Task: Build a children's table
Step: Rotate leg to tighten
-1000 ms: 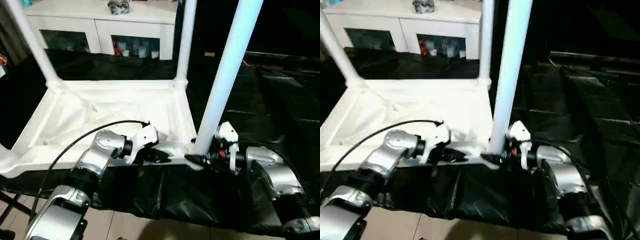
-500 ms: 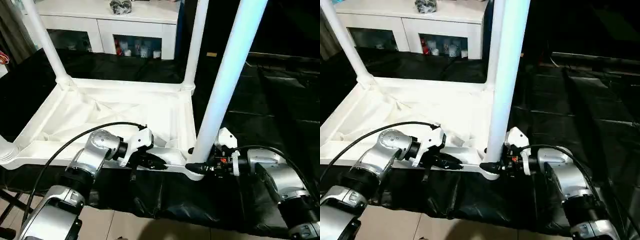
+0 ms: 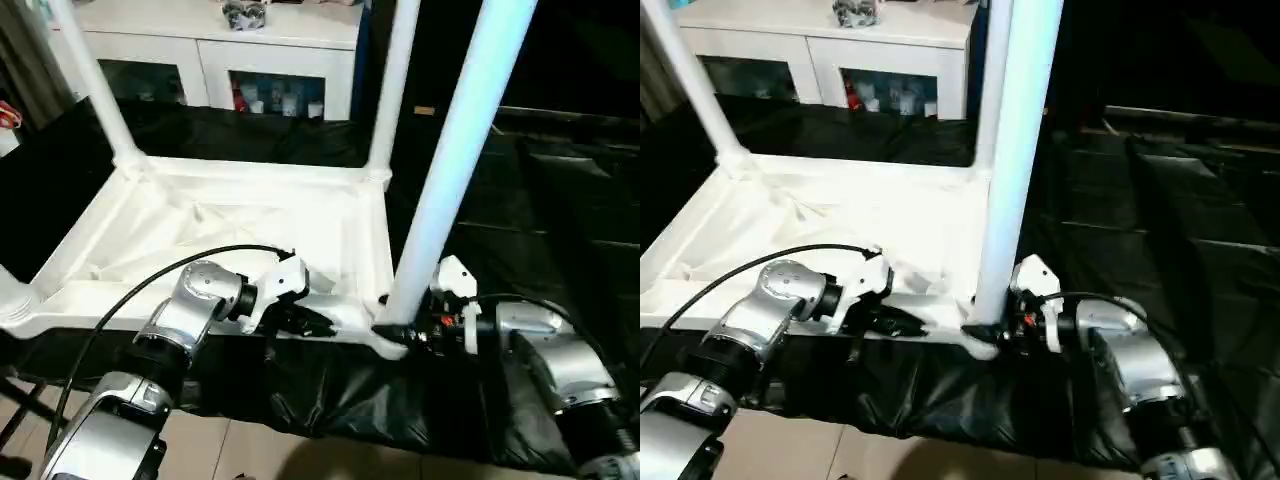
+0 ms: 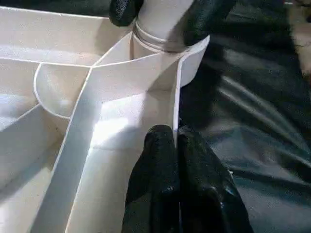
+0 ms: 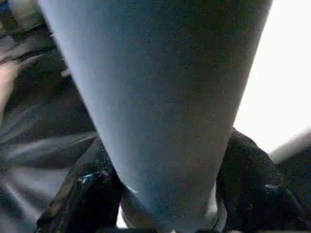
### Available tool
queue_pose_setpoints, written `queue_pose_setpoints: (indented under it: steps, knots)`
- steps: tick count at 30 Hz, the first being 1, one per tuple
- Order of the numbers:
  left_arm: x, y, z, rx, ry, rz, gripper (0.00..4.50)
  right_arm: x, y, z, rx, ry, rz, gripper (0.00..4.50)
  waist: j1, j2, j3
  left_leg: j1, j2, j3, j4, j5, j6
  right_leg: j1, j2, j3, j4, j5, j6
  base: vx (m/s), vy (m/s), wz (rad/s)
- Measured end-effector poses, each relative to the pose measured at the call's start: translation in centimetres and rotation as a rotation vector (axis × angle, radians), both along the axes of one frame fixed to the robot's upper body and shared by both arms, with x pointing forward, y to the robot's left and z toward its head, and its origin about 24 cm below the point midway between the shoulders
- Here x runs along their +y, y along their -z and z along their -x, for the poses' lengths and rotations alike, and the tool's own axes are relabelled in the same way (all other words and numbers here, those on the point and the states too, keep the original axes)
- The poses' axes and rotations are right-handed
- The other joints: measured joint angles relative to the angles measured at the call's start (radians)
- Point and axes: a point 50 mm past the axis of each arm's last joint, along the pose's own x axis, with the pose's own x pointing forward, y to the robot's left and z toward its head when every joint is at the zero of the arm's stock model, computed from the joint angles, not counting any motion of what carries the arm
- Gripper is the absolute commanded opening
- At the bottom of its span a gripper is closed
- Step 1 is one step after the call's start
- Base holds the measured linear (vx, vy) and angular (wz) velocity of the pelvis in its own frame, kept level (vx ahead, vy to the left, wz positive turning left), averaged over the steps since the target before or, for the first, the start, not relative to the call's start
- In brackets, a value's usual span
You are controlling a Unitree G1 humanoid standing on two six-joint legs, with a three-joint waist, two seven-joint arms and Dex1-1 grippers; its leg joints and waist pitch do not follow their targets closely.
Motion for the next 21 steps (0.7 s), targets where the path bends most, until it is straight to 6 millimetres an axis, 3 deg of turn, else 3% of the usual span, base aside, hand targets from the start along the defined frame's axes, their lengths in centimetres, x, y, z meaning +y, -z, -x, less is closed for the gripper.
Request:
queue_pose_setpoints:
  steps: [5,12,19,20,21]
  knots:
    - [-1.9,0.4,-0.9,-0.044,-0.144,-0.004,0.00,1.2,0.4,-2.3,-0.039,0.295,0.012,2.18,-0.025,-0.001,-0.001,0.012,-0.001,0.000,0.000,0.000,0.000,0.007,0.000,0.001,-0.001,-0.002,0.004,0.000,0.000,0.00]
    - [-3.9,0.4,-1.9,-0.090,-0.289,-0.016,0.00,2.8,0.5,-4.8,-0.047,0.606,0.026,2.04,-0.044,-0.001,-0.001,0.012,-0.002,-0.002,0.000,0.000,0.000,0.008,0.000,0.001,-0.004,-0.003,0.004,0.000,0.000,0.00]
    - [-4.7,0.4,-2.1,-0.115,-0.326,-0.017,0.00,3.1,0.5,-5.5,-0.072,0.681,0.031,2.04,-0.047,0.000,-0.001,0.011,-0.003,-0.002,-0.003,0.000,0.000,0.009,0.000,0.001,-0.005,-0.003,0.004,0.000,0.000,0.00]
    - [-4.7,0.4,-2.1,-0.115,-0.324,-0.017,0.00,3.1,0.4,-5.5,-0.080,0.679,0.028,2.55,-0.047,0.000,-0.002,0.011,-0.003,-0.002,-0.005,0.000,0.000,0.009,0.000,0.001,-0.005,-0.003,0.004,0.000,0.000,0.00]
    - [-4.7,0.4,-2.0,-0.114,-0.318,-0.016,0.00,3.0,0.4,-5.5,-0.083,0.674,0.020,2.55,-0.047,0.000,-0.002,0.011,-0.003,-0.002,-0.005,0.000,0.000,0.008,0.000,0.001,-0.005,-0.003,0.004,0.000,0.000,0.00]
